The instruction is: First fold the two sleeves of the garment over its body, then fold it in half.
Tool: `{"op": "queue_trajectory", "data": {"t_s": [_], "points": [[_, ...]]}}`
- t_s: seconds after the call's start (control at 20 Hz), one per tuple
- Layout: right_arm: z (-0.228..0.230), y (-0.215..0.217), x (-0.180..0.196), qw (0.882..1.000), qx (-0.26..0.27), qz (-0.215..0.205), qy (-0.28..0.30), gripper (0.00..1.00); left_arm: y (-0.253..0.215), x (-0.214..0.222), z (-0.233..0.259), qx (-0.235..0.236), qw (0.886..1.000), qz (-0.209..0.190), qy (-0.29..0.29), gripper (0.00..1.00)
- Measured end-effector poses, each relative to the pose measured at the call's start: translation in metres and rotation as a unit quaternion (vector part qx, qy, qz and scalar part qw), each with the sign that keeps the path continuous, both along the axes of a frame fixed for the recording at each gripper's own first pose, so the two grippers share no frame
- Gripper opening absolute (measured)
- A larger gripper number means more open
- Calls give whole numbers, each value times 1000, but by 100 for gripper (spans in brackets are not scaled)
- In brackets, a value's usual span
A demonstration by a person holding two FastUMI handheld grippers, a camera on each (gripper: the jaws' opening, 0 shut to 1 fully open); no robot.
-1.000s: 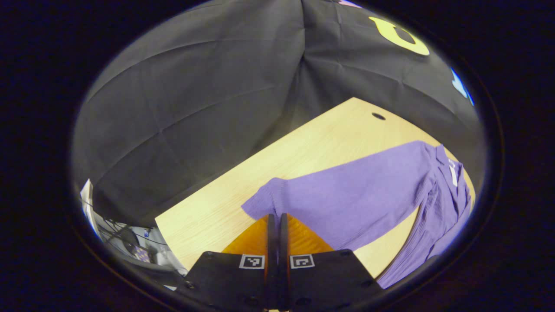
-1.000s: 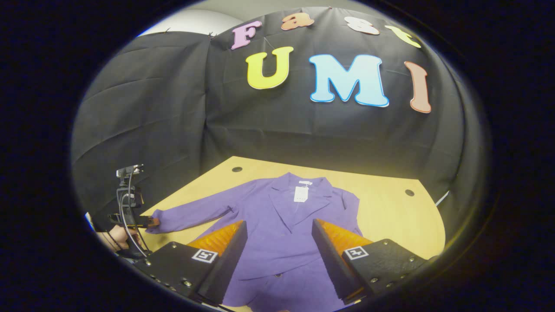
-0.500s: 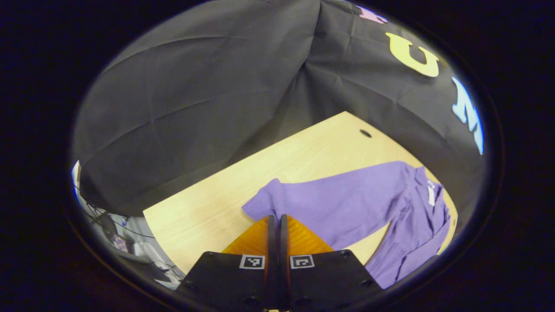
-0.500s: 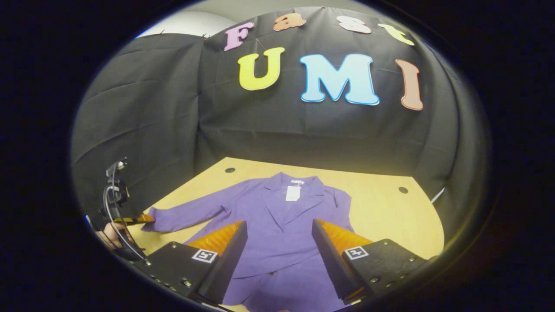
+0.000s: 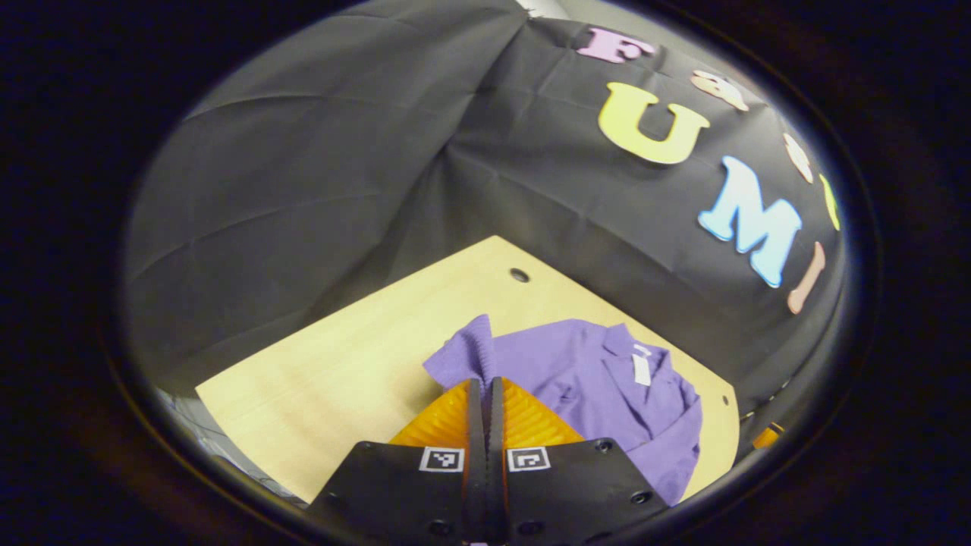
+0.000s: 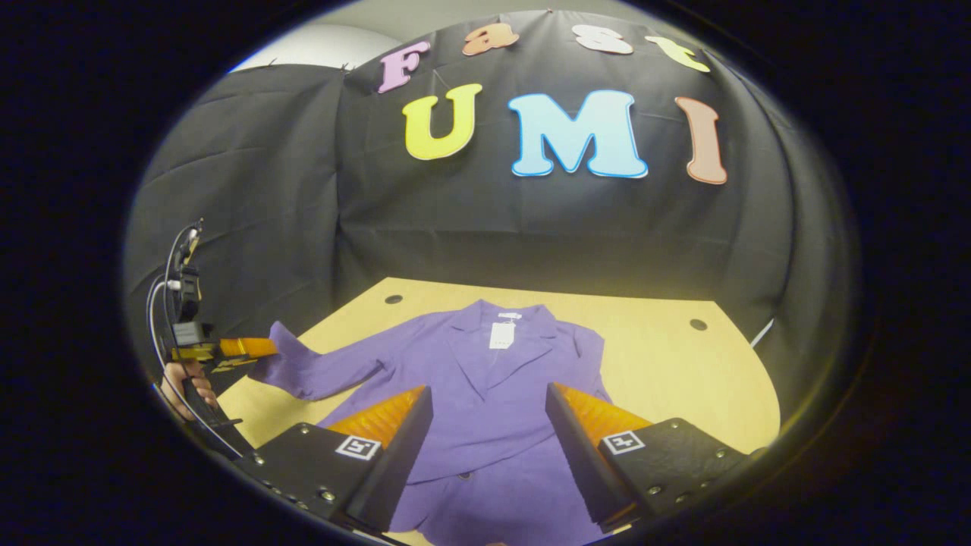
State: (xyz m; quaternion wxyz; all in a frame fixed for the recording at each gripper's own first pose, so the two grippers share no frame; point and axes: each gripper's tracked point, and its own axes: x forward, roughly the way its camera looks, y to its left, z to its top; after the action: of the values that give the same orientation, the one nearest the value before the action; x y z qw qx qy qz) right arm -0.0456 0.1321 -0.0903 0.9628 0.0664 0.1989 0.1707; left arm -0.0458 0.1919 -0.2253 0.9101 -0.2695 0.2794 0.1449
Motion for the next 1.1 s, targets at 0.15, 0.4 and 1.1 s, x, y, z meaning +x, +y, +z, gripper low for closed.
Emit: {"op": "queue_trajectory", "data": {"t_s": [0.15, 0.4, 1.1], "points": [[-3, -16, -2, 1000, 5, -17, 1, 90, -50, 23, 20, -8, 999, -49, -20, 7], [-9, -47, -3, 999, 12, -49, 2, 90, -134, 46, 43, -23, 991, -127, -35, 7], [-27, -112, -13, 996, 27, -83, 9, 90, -312, 42, 61, -73, 961, -262, -43, 6]]}}
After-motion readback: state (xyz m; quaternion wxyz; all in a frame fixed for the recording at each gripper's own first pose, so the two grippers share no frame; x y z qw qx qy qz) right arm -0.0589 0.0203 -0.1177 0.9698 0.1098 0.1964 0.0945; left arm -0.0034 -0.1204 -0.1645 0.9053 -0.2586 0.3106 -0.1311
